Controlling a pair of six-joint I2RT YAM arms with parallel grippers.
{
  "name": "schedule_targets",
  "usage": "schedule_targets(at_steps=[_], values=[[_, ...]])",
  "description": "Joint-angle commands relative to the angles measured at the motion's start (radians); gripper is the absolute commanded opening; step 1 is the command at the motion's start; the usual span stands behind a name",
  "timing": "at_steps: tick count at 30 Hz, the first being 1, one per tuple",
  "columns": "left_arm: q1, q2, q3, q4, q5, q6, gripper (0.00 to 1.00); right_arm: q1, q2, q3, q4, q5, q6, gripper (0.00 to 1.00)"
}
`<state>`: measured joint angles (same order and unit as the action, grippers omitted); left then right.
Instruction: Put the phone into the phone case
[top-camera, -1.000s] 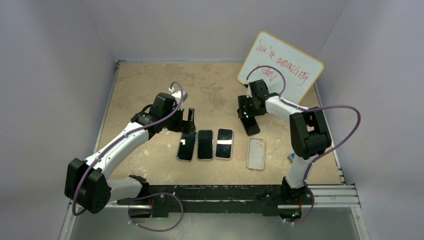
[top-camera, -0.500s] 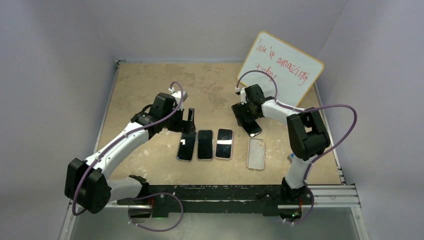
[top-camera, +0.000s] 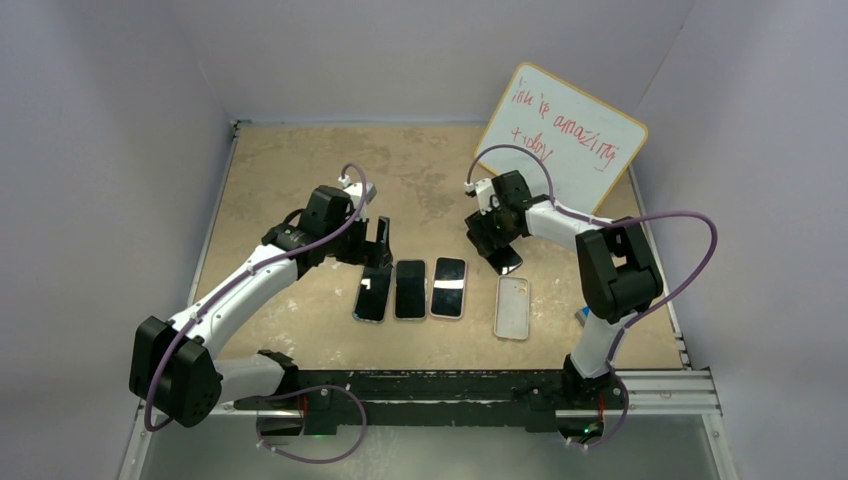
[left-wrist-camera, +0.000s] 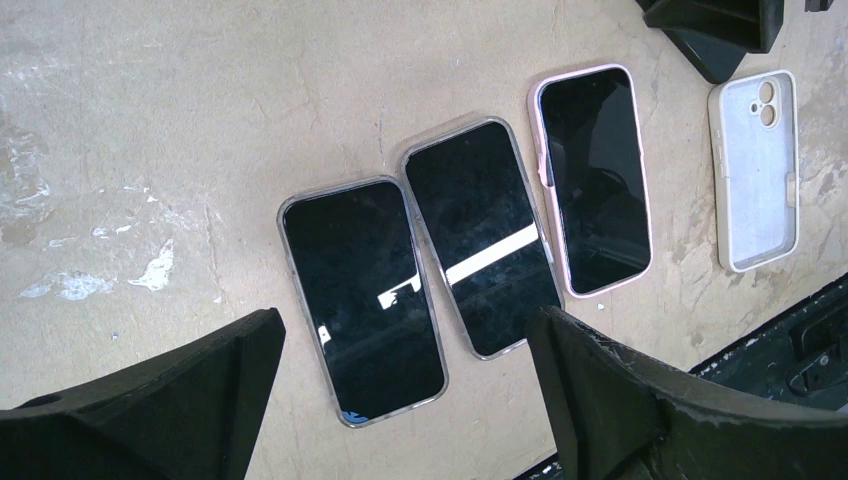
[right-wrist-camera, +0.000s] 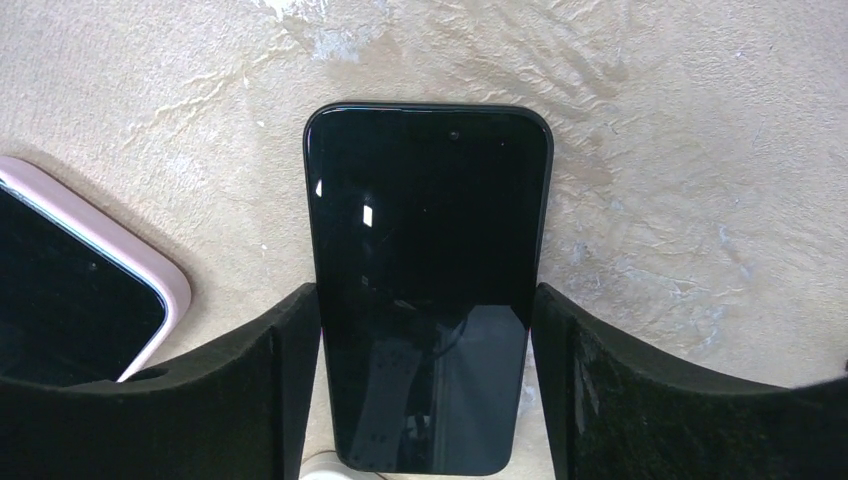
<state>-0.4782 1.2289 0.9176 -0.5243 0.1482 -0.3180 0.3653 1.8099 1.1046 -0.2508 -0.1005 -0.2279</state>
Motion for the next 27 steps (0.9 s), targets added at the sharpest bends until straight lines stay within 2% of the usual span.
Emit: schedule_targets(at_steps=[1,9,12,21,27], values=[[0.001,-0.024,-0.006,0.030,0.022,0.018,0.99,0.001,-0.008,-0.035,-0.032,0.038,0.030,0.64],[0.001,-0.066,-0.008,0.032,0.015,0.017,0.99,0.001,-0.048,0.034,-0.049,0.127,0.329,0.53],[0.002,-0.082,-0.010,0.029,0.006,0.016,0.99,0.002,-0.061,0.054,-0.079,0.148,0.419,0.46],[0.001,-0.101,-0.013,0.027,-0.002,0.011,0.99,0.000,-0.064,0.094,-0.174,0.123,0.529,0.40],[0.000,-0.106,-0.014,0.027,-0.008,0.010,0.98,0.000,-0.043,0.154,-0.217,0.128,0.540,0.37]])
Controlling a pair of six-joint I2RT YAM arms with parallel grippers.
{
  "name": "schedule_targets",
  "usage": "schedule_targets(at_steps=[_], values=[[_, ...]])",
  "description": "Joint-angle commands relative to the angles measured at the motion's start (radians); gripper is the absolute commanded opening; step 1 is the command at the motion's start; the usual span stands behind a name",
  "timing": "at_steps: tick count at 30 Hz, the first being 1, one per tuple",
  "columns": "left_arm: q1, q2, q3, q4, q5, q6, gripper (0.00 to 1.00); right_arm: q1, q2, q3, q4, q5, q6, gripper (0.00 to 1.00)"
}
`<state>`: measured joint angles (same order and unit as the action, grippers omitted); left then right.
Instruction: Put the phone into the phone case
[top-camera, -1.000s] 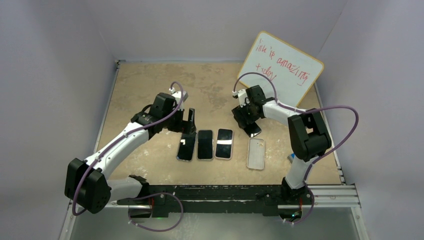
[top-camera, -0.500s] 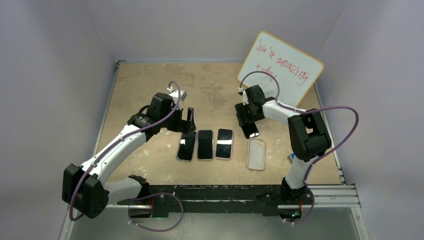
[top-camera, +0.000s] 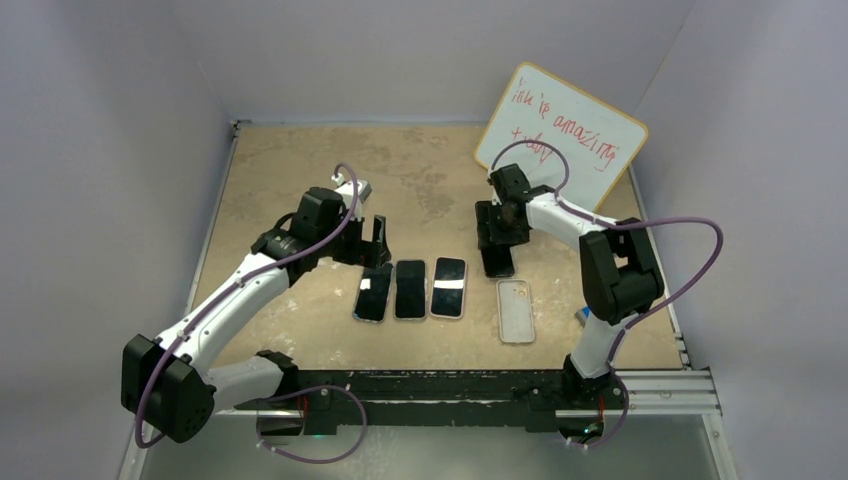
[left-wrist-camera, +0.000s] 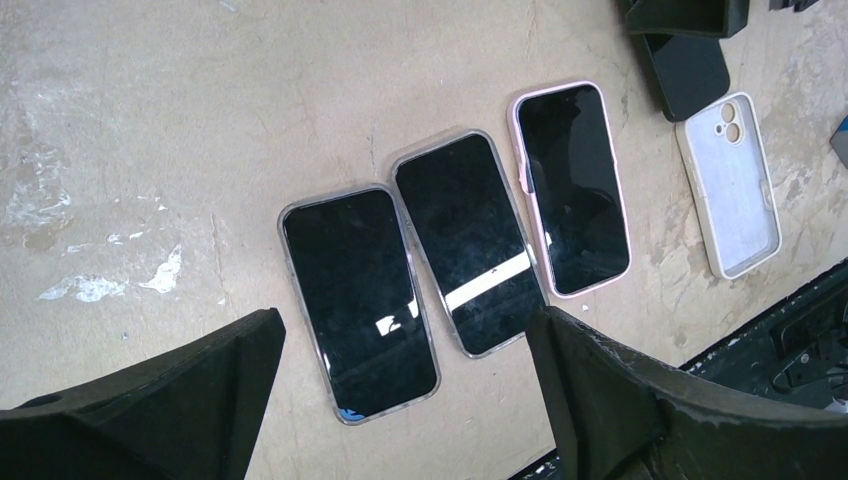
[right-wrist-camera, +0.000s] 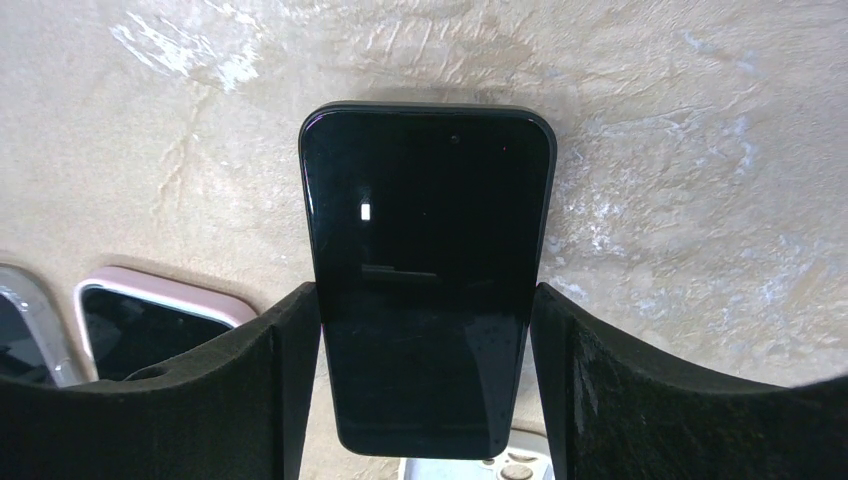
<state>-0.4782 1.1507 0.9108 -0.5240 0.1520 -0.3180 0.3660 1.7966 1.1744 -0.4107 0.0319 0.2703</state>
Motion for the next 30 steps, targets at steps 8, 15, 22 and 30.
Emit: schedule_targets(at_steps=[8,15,22,30], values=[[0.000,-0.028,-0.007,0.027,-0.005,0.011,0.99,0.001,-0.090,0.128,-0.149,0.063,0.081,0.35],[0.000,-0.028,-0.006,0.031,0.009,0.014,0.99,0.008,-0.262,-0.026,-0.196,0.098,0.177,0.32],[0.000,-0.023,-0.006,0.032,0.022,0.016,0.99,0.076,-0.420,-0.175,-0.239,0.140,0.271,0.32],[0.000,-0.025,-0.009,0.034,0.024,0.013,0.99,0.123,-0.513,-0.331,-0.230,0.171,0.359,0.32]])
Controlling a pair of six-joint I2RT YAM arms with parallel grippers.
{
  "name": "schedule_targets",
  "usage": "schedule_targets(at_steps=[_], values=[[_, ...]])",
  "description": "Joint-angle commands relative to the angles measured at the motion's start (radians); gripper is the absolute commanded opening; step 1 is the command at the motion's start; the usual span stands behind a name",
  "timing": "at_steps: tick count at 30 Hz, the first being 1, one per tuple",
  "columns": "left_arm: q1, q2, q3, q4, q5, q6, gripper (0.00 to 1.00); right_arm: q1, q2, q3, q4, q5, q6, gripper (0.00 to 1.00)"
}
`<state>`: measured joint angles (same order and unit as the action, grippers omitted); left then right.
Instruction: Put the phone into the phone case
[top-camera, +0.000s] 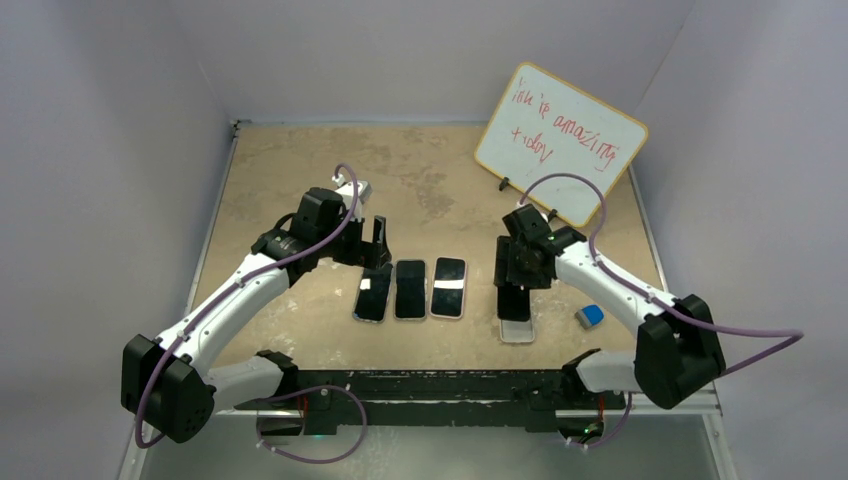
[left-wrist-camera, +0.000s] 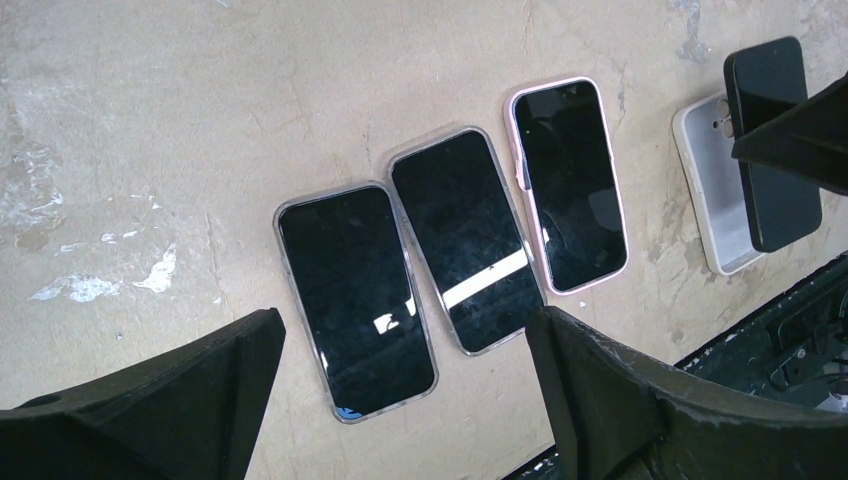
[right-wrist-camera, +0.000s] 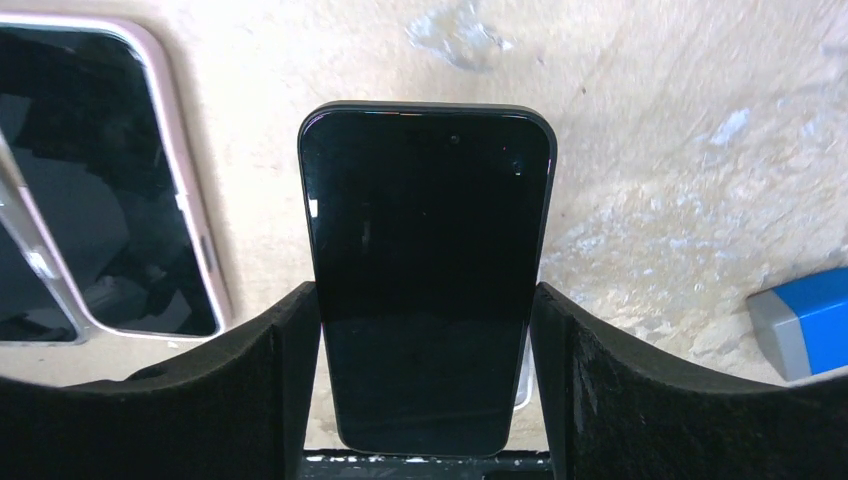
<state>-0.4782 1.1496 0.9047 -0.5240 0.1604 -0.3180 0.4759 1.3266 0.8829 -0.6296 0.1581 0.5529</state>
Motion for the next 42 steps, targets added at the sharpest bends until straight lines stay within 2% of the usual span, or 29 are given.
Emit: schedule_targets(at_steps=[1,13,20,29,34,39,42], values=[[0.000,-0.021,-0.004,0.035,0.017,0.012,0.99,0.016,-0.051,-0.054,-0.003,0.041,0.084,0.32],[0.001,-0.009,-0.003,0.038,0.030,0.014,0.99,0.085,-0.011,-0.124,0.033,0.103,0.092,0.38],[0.001,-0.004,-0.001,0.041,0.037,0.016,0.99,0.100,0.028,-0.133,0.058,0.119,0.077,0.47],[0.001,-0.002,-0.001,0.042,0.043,0.016,0.99,0.124,-0.019,-0.083,-0.003,0.189,0.066,0.45],[0.001,-0.002,-0.001,0.042,0.046,0.016,0.99,0.136,0.006,-0.065,-0.028,0.241,0.074,0.46],[0.001,-0.001,-0.001,0.045,0.054,0.016,0.99,0.148,0.021,-0.073,-0.007,0.207,0.058,0.50],[0.000,-0.002,-0.002,0.043,0.051,0.016,0.99,0.170,0.030,-0.075,-0.004,0.202,0.061,0.57]])
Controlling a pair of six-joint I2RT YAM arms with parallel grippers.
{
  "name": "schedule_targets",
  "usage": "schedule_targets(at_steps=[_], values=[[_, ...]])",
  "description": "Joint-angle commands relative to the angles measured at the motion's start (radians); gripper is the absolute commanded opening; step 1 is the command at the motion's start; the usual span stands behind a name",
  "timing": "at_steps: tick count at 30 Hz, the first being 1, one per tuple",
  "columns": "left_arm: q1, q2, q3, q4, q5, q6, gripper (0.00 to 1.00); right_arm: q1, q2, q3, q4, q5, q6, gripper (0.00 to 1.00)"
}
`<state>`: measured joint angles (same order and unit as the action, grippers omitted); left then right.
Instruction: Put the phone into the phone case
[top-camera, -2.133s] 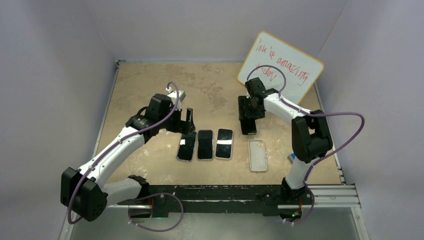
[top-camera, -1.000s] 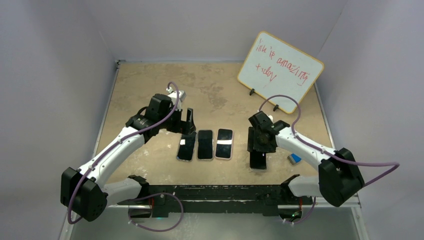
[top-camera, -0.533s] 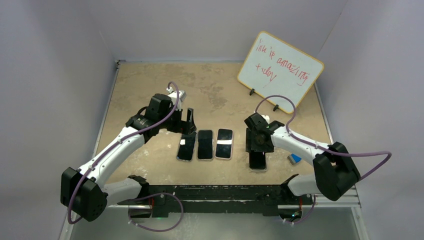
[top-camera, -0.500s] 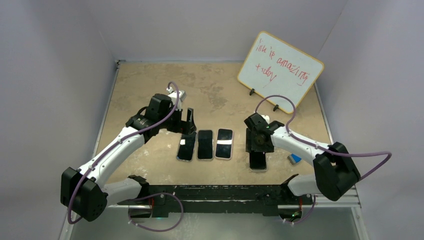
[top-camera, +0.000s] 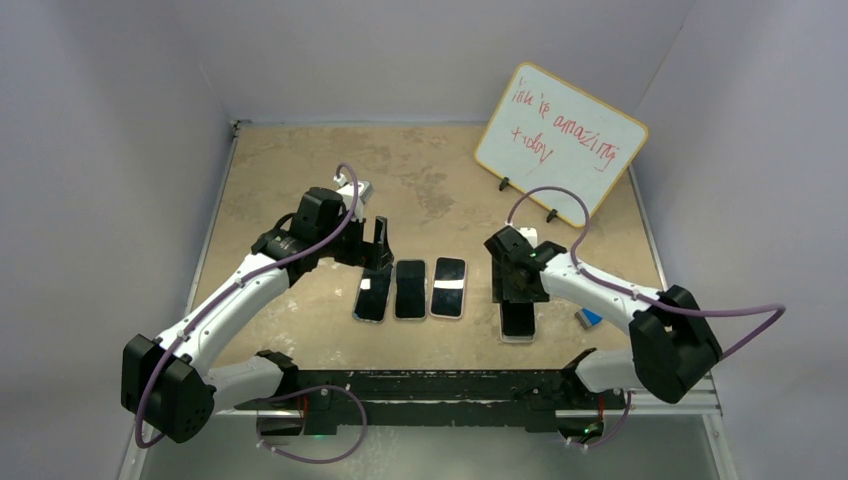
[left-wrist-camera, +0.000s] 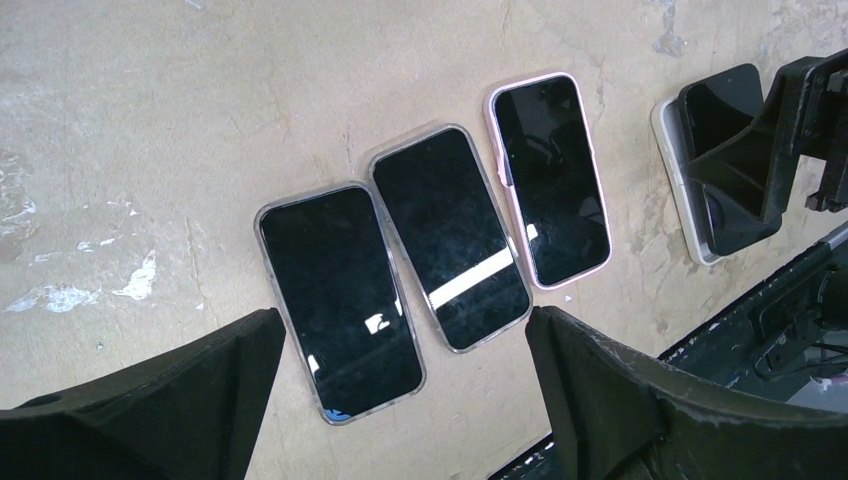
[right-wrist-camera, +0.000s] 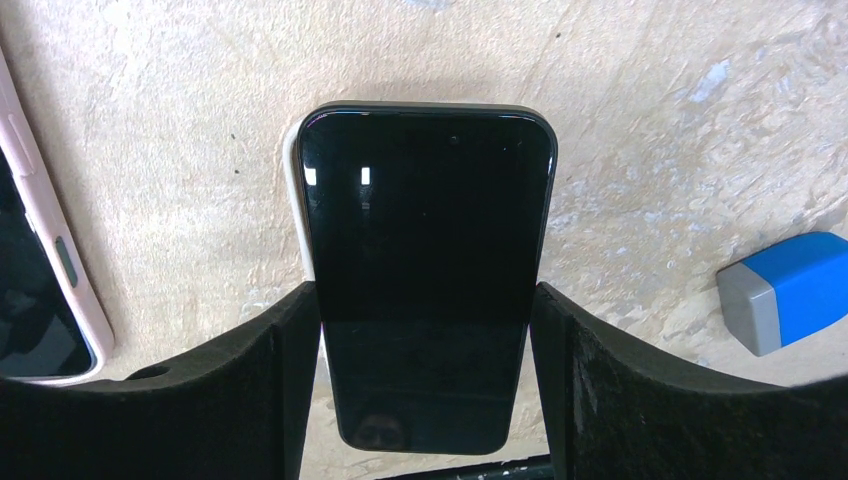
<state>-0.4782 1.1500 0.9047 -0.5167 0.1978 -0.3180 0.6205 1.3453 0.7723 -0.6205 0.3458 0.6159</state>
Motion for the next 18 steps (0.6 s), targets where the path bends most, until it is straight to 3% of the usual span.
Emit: schedule_targets(at_steps=[1,4,10,18], values=[[0.000,-0.004,-0.002,0.034,0.011,0.016,0.99,0.028,0.018,0.037,-0.014,0.017,-0.001,0.60],[0.000,-0.012,-0.003,0.033,0.006,0.016,0.99,0.033,0.041,0.044,-0.025,0.018,0.002,0.67],[0.000,-0.015,-0.004,0.034,0.004,0.015,0.99,0.036,0.014,0.056,-0.070,0.049,0.056,0.90],[0.000,-0.002,-0.012,0.053,0.049,0.007,0.97,0.028,-0.097,0.026,-0.087,0.036,0.132,0.95]])
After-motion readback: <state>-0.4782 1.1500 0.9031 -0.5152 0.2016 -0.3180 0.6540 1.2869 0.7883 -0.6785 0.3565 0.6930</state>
